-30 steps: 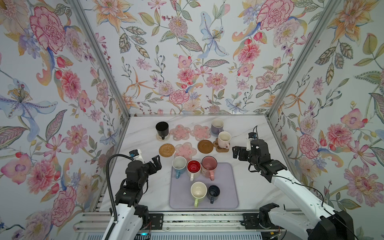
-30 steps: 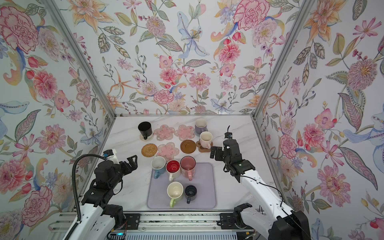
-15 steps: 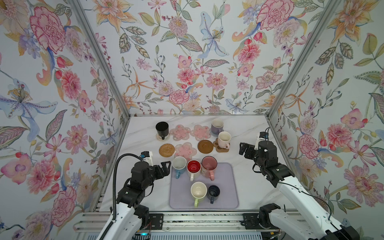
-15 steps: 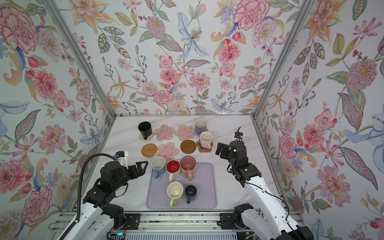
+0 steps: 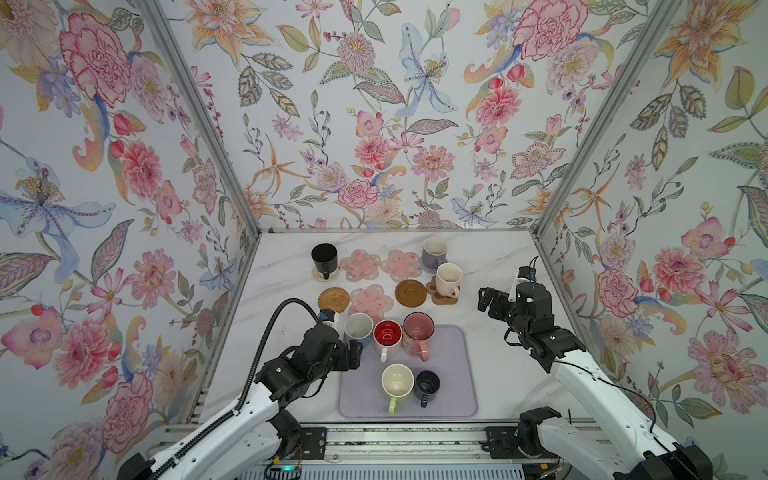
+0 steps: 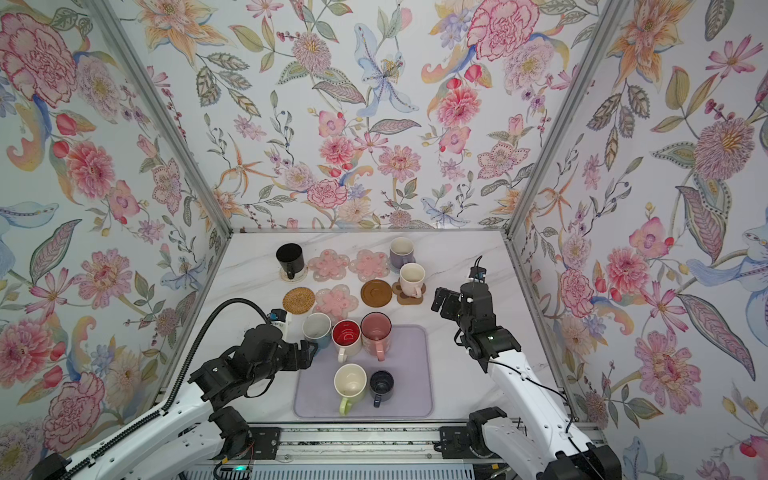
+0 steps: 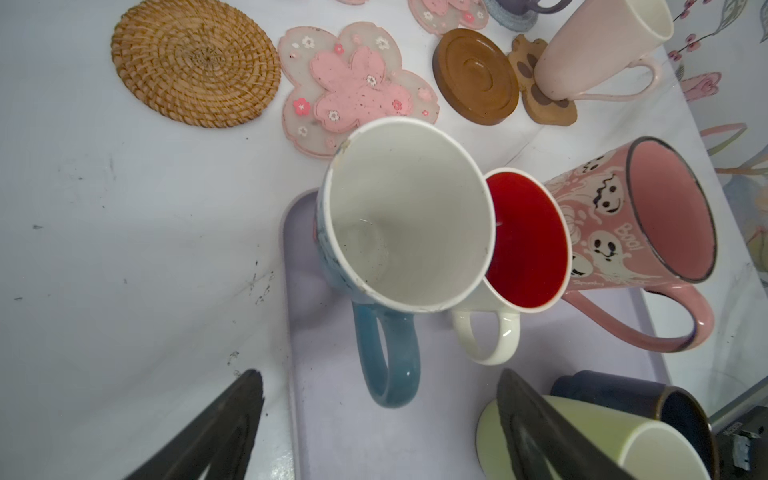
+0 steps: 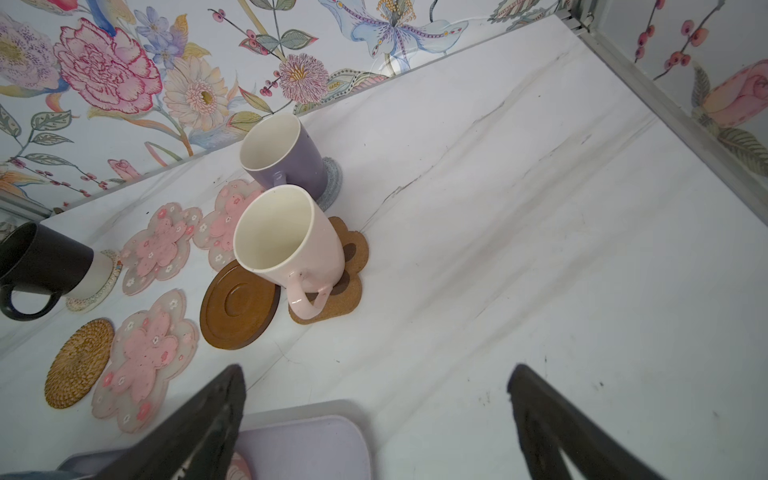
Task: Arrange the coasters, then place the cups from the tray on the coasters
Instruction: 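Draw the right gripper back while the left gripper lowers over the white blue-handled mug, then close the left gripper on the white blue-handled mug's rim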
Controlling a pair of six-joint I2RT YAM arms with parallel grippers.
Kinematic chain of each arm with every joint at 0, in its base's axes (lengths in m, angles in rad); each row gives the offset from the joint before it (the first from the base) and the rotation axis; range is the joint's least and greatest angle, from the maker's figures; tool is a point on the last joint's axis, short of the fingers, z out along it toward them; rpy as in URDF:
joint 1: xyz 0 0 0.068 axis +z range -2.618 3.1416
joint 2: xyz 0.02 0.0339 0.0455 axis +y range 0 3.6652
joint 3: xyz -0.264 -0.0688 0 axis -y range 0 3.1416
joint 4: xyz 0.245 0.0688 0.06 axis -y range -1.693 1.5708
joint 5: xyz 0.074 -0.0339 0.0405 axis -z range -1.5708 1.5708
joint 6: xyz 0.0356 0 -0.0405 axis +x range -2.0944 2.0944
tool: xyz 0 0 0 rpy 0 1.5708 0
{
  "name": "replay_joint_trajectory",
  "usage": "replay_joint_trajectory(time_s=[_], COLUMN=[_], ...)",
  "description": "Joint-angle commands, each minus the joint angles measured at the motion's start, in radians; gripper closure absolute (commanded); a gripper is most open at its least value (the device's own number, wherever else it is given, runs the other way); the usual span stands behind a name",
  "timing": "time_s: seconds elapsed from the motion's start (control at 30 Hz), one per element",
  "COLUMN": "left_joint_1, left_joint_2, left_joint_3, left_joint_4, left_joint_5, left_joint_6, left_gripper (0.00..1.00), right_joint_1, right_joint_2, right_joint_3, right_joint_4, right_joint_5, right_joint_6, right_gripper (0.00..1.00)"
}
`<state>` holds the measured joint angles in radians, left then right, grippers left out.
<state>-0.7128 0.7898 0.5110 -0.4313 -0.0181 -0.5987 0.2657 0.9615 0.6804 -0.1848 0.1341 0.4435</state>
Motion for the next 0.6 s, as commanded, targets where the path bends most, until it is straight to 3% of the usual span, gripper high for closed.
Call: replay_joint_trajectory(time_s=[0.0,0.57], left_joint_1=[-0.035,-0.067], left_joint_2=[0.054,0.282], left_joint_3=[0.049,0.095], left_joint_4=[-0.024,0.030], left_joint_5=[-0.088,-0.120], left_joint_6=[0.044,0.100], left_gripper=[0.12,0.29], right_joint_1=[-0.009,-0.020], right_joint_2=[-0.006,0.004], right_joint_3=[-0.003,0.001], right_joint_4=[0.027,0.032], right_joint_5=[-0.020,-0.074], right_joint_6=[0.021,0.022], right_gripper=[0.01,0.01])
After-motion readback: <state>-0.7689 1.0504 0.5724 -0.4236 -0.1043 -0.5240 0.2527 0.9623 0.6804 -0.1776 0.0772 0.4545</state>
